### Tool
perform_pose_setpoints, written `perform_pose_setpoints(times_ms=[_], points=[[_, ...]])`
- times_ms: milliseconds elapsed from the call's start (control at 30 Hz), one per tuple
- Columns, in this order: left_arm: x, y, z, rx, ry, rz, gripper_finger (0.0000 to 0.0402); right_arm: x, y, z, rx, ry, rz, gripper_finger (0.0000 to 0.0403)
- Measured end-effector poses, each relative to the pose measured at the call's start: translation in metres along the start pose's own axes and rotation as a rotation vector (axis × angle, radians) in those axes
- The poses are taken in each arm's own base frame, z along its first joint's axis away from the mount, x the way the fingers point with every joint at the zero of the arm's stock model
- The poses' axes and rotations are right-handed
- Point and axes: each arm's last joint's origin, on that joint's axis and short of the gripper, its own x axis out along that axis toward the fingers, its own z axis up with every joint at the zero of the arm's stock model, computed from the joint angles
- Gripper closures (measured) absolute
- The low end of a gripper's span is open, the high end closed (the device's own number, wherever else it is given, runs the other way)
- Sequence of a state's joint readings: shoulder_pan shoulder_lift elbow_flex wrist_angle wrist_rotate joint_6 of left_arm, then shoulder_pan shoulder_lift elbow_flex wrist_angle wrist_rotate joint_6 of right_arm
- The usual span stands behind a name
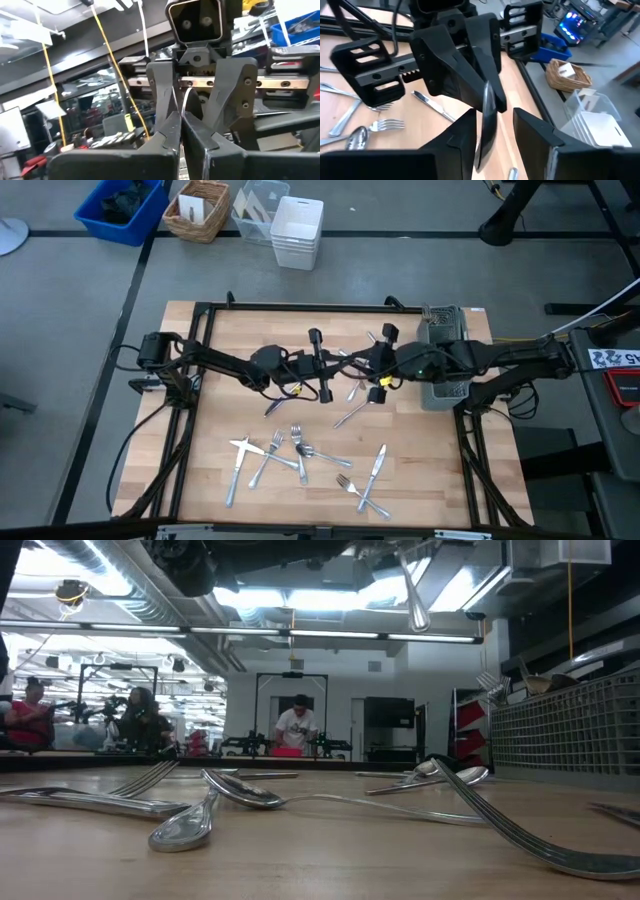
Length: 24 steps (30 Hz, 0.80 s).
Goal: Sort silverware
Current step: Put the spoon into the right section of the utensil holder
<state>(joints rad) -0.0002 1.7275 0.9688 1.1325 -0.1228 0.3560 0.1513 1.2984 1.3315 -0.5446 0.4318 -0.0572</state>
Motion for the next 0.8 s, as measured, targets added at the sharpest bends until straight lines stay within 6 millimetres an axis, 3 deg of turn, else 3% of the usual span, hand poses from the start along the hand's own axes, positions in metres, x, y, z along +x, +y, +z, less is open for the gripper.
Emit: perform_pose_setpoints(times_ms=[133, 367, 600, 800], points=[[-0.0001, 0.0000, 0.0000, 0.000, 0.001, 0.003, 0.0401, -0.0001, -0.0001, -0.0016, -0.006, 0.016, -0.004, 0.0292], [-0.0002, -0.0003, -0.0011, 0.007, 0.012, 0.003, 0.0400, -0.0004, -0.0003, -0.0034, -0.010, 0.033, -0.001, 0.0386], [-0.0003, -0.0012, -0.0026, -0.015, 0.024, -0.013, 0.0369, -0.0005, 0.0002, -0.0057, -0.017, 0.055, 0.009, 0.0374], [-0.0004, -0.0007, -0.0013, -0.045, 0.022, -0.011, 0.0303, -0.0015, -0.0002, -0.0072, -0.020, 0.069, 0.009, 0.0388]])
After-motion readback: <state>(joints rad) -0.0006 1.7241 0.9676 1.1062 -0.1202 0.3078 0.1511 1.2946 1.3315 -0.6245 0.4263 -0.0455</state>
